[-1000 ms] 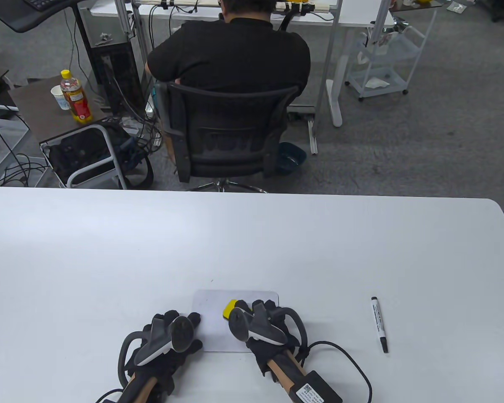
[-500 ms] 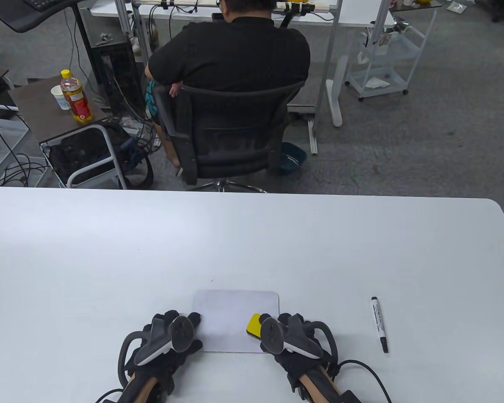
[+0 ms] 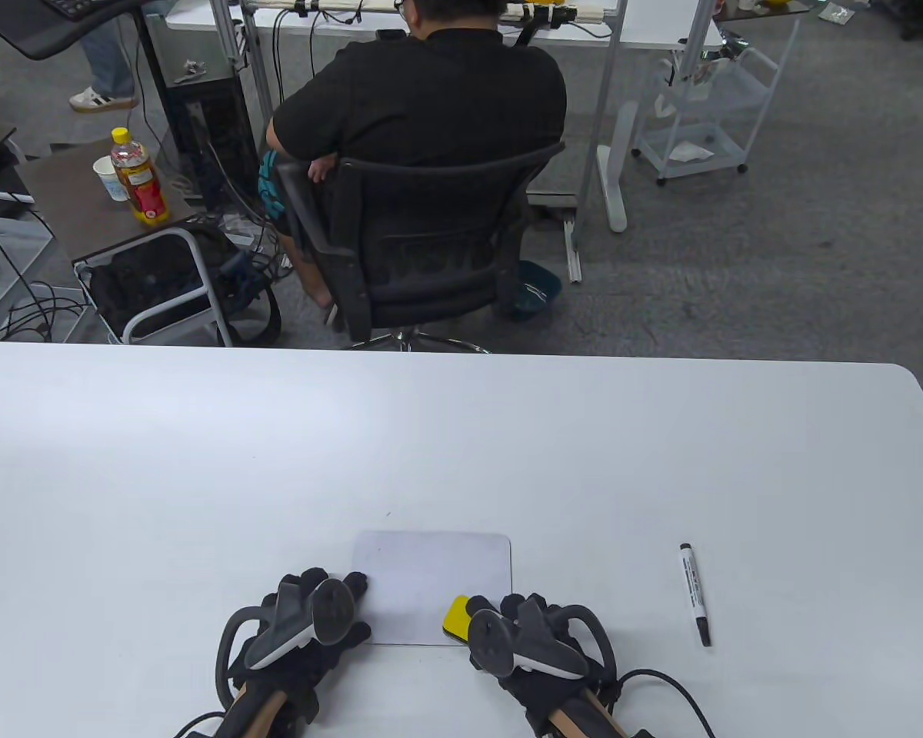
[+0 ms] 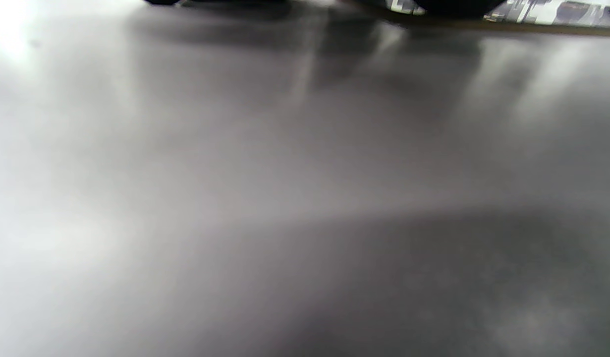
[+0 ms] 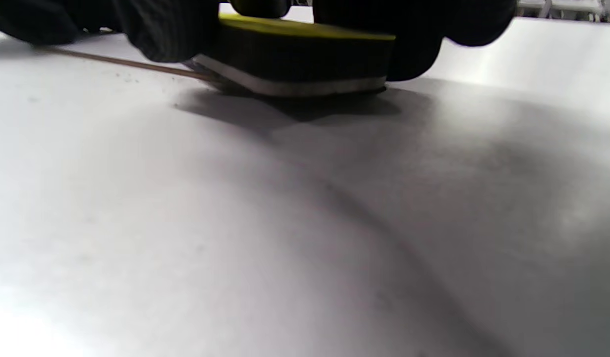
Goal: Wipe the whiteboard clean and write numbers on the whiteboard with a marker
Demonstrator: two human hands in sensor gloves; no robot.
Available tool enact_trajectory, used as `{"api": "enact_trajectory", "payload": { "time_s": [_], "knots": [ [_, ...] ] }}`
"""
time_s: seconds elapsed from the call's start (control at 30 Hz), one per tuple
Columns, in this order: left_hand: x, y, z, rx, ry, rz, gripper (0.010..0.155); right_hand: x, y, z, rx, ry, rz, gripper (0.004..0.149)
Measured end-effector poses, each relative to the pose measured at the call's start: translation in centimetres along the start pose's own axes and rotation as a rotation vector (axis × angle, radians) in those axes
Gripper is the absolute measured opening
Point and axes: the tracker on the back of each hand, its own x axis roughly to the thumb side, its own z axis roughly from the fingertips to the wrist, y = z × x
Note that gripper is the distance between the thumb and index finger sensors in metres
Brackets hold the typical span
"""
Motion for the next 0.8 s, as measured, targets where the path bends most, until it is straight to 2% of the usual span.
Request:
{"api": "enact_trajectory", "payload": {
  "time_s": [0.17,0.27,0.4,0.5,0.63,0.8],
  "knots": [
    [0.0,0.0,0.0,-0.001,-0.001,0.004,0.067,-5.2,-1.6,-0.9,-0.044,0.173,-0.058,0.07],
    [0.0,0.0,0.0,-0.004,-0.002,0.003,0.067,-9.7,-3.0,-2.6,-0.071,0.344,-0.076,0.072],
    [0.0,0.0,0.0,-0.004,-0.002,0.004,0.067,-13.4,-4.3,-5.0,-0.051,0.468,-0.097,0.075],
    [-0.1,0.0,0.0,-0.004,-0.002,0.004,0.067,-14.9,-4.4,-6.7,-0.013,0.526,-0.111,0.076],
    [-0.1,0.1,0.0,-0.005,-0.002,0.005,0.067,-16.3,-3.4,-8.6,0.058,0.558,-0.113,0.075],
    [-0.1,0.1,0.0,-0.006,-0.003,0.002,0.067,-17.0,-2.8,-9.5,0.079,0.539,-0.139,0.07]
  ]
}}
